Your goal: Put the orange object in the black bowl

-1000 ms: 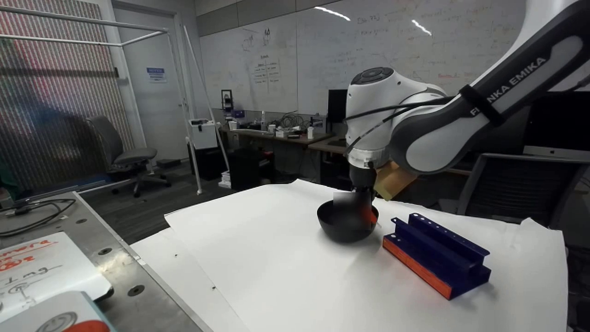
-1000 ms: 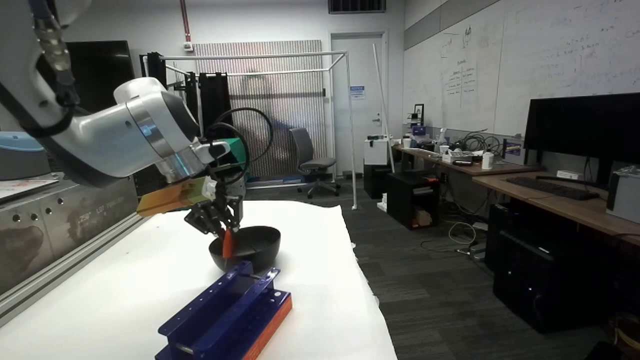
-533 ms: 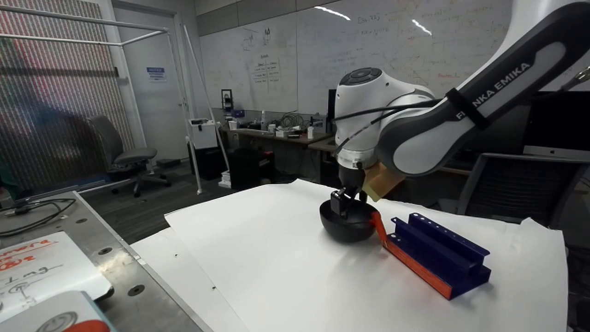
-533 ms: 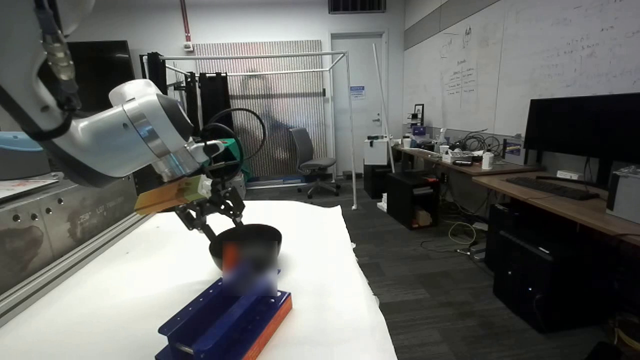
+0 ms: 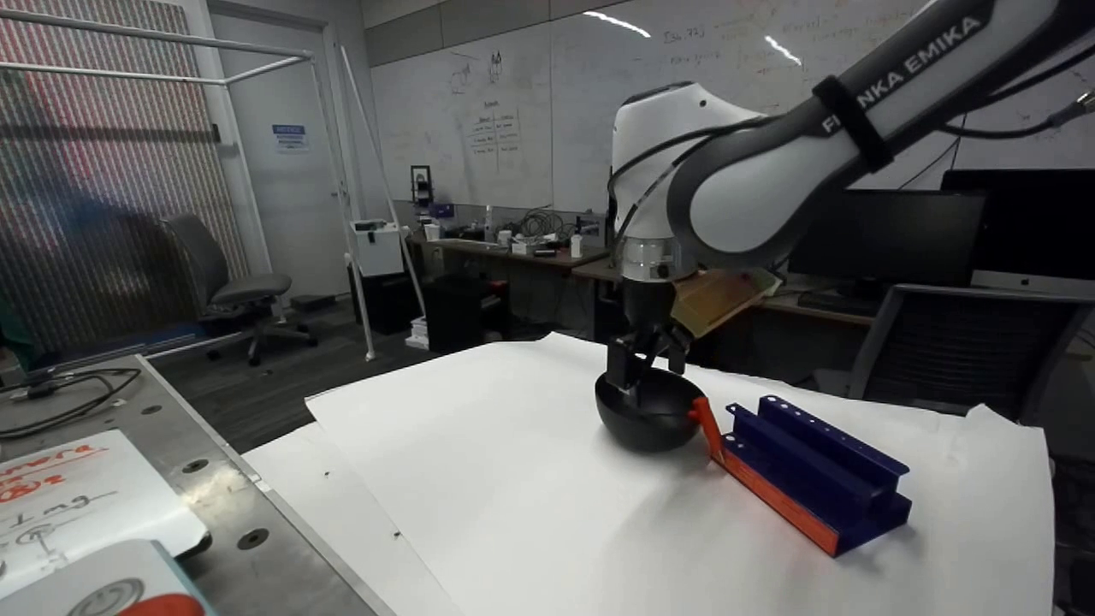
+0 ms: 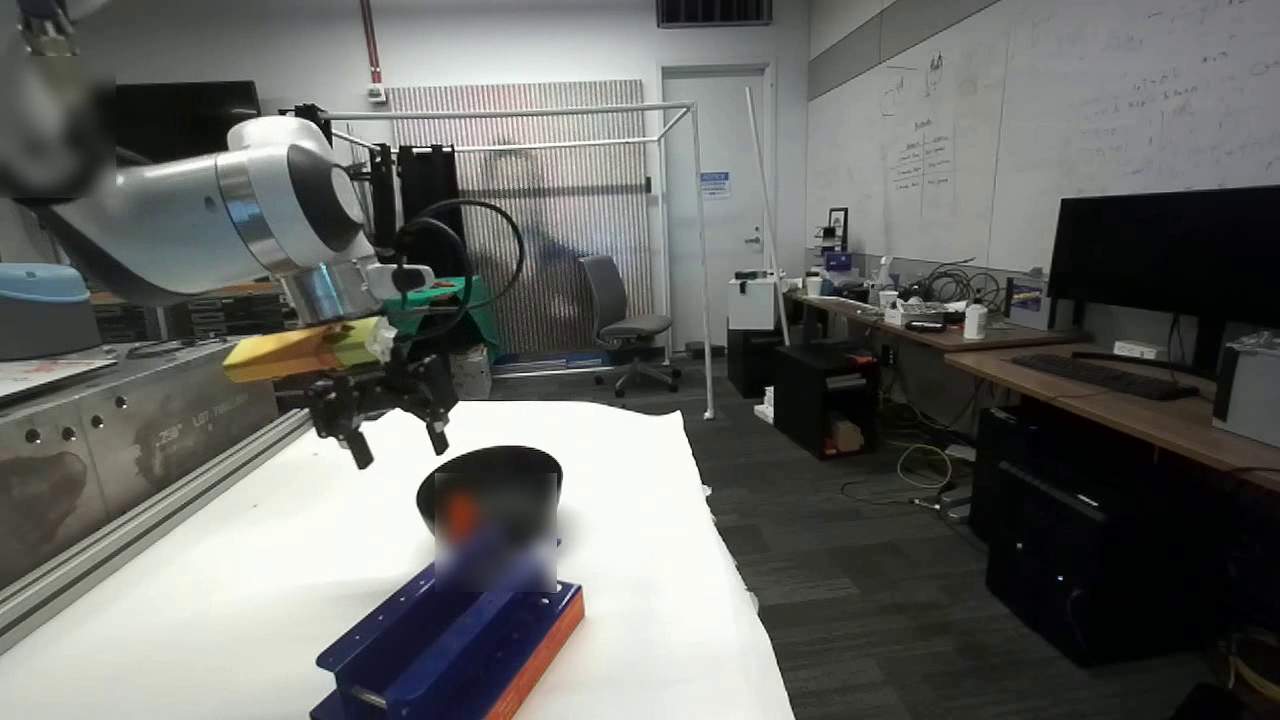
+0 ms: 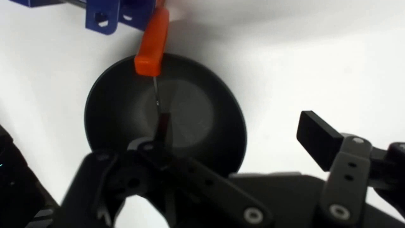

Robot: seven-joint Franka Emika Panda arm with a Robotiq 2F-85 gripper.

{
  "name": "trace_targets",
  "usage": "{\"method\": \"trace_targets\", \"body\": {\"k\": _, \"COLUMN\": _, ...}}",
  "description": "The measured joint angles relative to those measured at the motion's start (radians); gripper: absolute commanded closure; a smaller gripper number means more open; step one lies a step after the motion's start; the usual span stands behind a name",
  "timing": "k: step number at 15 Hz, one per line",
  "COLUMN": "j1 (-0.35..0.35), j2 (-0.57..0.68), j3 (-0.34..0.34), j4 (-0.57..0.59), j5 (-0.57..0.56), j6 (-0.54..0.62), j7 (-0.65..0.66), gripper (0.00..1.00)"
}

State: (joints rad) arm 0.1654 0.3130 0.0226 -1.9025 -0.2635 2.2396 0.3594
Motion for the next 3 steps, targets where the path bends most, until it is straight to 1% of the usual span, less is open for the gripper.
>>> {"method": "trace_targets", "body": {"k": 3, "j1": -0.016, "j2": -0.065, "j3": 0.04, "j4": 0.037, "j5": 0.178, "j6": -0.215, "j7": -0.153, "gripper": 0.0}}
